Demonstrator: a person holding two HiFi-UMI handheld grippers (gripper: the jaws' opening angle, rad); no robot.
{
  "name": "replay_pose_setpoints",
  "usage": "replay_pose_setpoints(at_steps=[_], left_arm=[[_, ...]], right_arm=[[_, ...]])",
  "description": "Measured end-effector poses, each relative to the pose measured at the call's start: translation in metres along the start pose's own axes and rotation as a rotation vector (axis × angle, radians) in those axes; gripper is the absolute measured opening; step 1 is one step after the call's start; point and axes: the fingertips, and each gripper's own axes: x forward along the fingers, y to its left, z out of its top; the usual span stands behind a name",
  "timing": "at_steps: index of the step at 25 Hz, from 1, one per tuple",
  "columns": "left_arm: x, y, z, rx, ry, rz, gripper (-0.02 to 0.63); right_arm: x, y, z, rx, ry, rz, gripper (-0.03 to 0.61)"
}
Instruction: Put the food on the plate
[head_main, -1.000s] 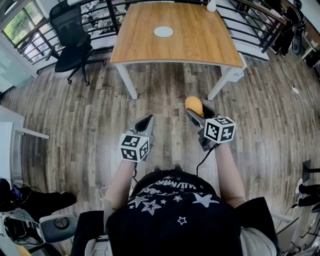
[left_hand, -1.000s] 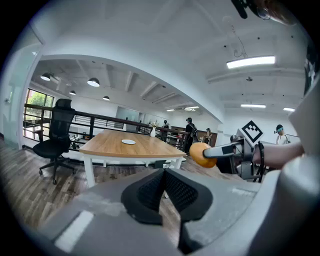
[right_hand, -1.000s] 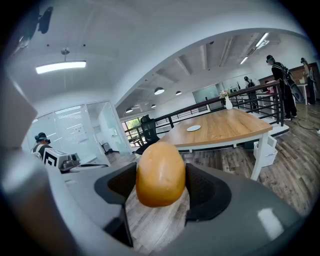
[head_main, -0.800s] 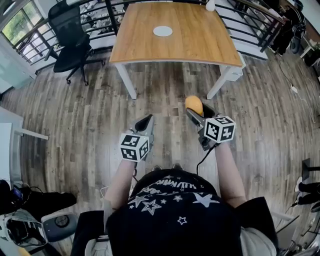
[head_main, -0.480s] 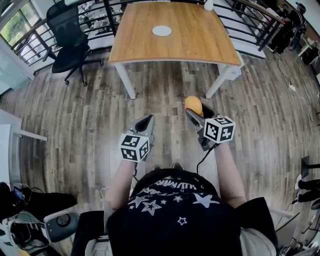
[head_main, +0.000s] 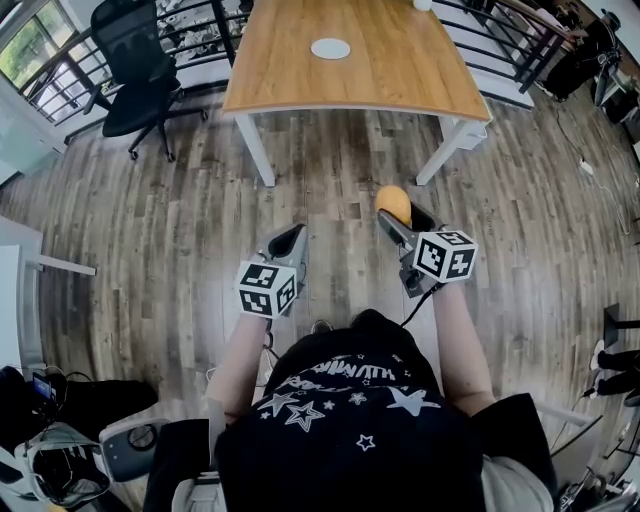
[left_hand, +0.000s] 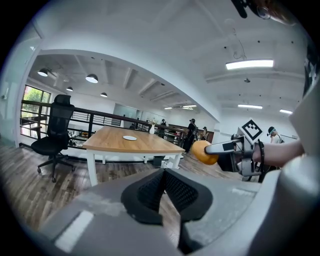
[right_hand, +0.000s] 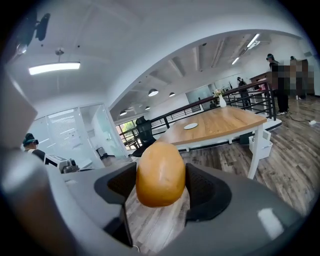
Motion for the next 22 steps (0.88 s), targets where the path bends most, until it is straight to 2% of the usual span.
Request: replay_pose_setpoints(at_steps=[7, 12, 22], left_arm=[[-0.005, 0.019, 0.0, -0.036, -0.003, 0.026, 0.002], [0.006, 0.026, -0.009, -0.054, 0.021, 0.038, 0.002], [0.077, 0.072, 0.028, -0.068, 0.018, 0.095, 0.002]], right_arm=[[-0.004, -0.014, 0.005, 0.062, -0.022, -0.018, 0.314], [0.012, -0.027, 0.008, 0.084, -0.017, 0.005, 0.314], [0.095, -0.073, 0.067, 0.099, -0.02, 0.066, 0.314]])
